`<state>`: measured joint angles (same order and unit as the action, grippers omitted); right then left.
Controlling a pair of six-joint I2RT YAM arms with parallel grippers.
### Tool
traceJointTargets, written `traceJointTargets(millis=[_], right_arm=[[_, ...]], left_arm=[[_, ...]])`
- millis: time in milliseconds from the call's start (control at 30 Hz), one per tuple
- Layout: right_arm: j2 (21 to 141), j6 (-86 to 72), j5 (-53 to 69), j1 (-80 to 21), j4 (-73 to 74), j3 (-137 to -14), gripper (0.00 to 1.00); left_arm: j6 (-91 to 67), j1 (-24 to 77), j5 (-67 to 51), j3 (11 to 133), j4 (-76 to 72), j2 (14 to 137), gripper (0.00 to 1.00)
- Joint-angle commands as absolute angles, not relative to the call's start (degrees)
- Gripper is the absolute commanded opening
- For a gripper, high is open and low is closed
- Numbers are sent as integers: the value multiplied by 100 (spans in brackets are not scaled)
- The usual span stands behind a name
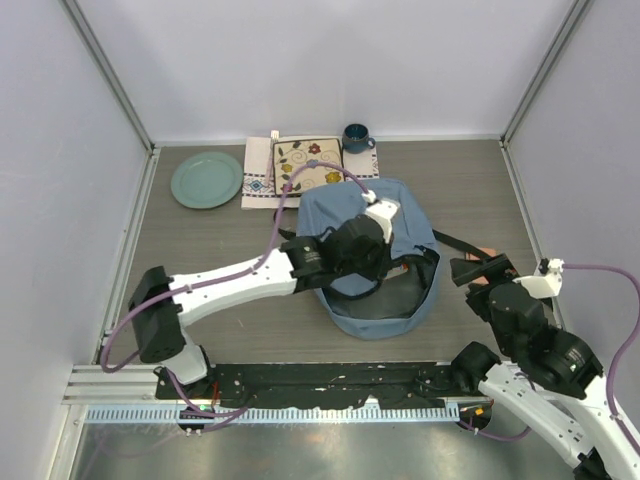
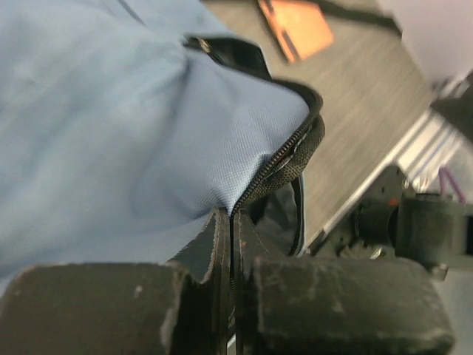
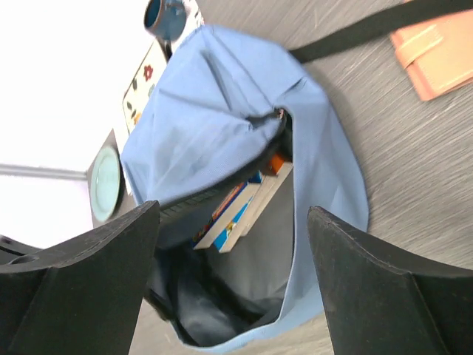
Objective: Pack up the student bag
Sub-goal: Place the book in the student bag, then zip the student bag at the center of the board.
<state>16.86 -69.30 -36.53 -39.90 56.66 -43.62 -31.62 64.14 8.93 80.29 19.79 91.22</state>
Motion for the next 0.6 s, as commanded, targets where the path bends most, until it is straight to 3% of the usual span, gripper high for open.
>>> traceJointTargets(millis=[0, 33, 133, 233, 333, 567], right_arm=[[1810, -6953, -4720, -3981, 6064, -4798, 86], [1845, -6900, -4746, -3990, 6056, -4842, 86], [1934, -6733, -4764, -3982, 6021, -4922, 87], [1986, -6706, -4650, -3981, 5986, -4826, 87], [2004, -6750, -4405, -3981, 5863, -4606, 87], [2214, -6900, -3683, -3981, 5432, -4061, 86]], left_arm=[[-3261, 6916, 694, 7990, 2197, 9615, 0], [-3278, 7030, 694, 7963, 2371, 9711, 4], [-3392, 7136, 721, 7849, 2540, 9598, 57], [-3393, 7181, 852, 7708, 2514, 9151, 79], [-3288, 7172, 1098, 7655, 2548, 8729, 87], [-3313, 7172, 2038, 7297, 2821, 7955, 92]])
